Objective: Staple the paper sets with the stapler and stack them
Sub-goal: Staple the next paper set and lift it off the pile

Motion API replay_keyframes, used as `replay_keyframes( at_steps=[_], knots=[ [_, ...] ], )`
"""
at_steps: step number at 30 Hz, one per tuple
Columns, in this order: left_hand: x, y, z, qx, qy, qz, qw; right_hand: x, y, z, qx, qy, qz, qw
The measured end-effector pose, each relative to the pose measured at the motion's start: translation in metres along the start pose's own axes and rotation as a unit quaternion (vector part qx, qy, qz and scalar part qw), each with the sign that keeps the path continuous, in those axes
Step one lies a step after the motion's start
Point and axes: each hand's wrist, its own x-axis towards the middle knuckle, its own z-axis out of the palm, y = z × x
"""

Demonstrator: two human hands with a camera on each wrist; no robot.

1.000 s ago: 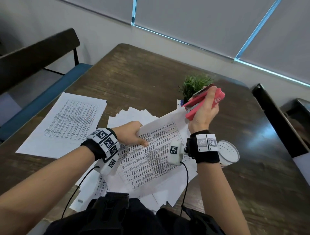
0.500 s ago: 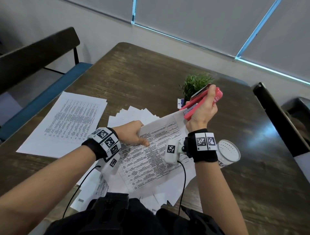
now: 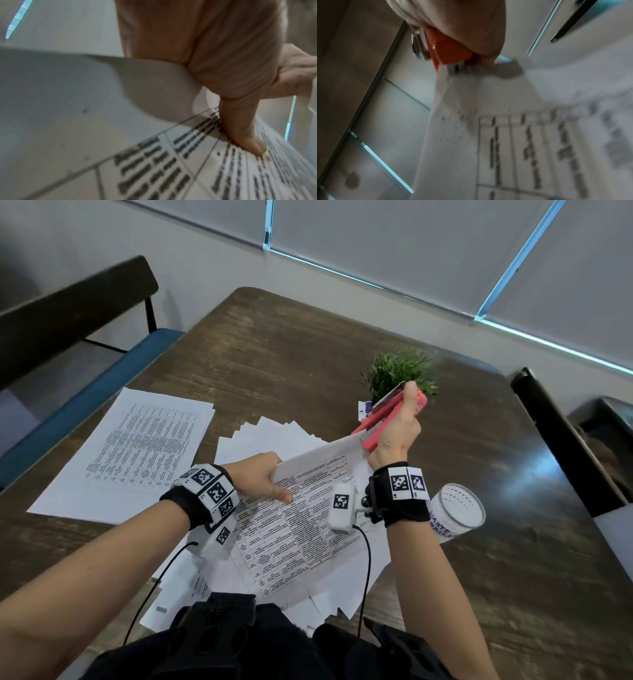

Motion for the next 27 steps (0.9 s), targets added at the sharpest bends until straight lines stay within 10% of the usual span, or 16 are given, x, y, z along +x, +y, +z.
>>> replay_keyframes(
  at_steps=[6,11,18,21,23,27],
  knots=[
    [-0.006,-0.034,-0.017,-0.004,0.048,-0.046,0.998,0.037,0.054,-0.029,-0.239,0.067,0.048,0.968],
    [-0.017,-0.053,-0.027,-0.017,0.133,-0.082,0.988,0.045,0.117,-0.077,-0.471,0.027,0.155,0.868],
    [-0.025,-0.051,-0.039,-0.11,0.275,-0.051,0.954,0.025,0.139,-0.076,-0.653,-0.039,0.057,0.755],
    [-0.023,-0.05,-0.045,-0.18,0.286,-0.039,0.94,0.009,0.134,-0.061,-0.569,-0.076,-0.015,0.818],
    [-0.02,-0.045,-0.046,-0.228,0.283,-0.02,0.931,0.001,0.14,-0.05,-0.432,-0.175,0.063,0.882],
    [-0.016,-0.043,-0.043,-0.25,0.296,-0.032,0.921,0.008,0.166,-0.046,-0.352,-0.229,0.096,0.903]
  ],
)
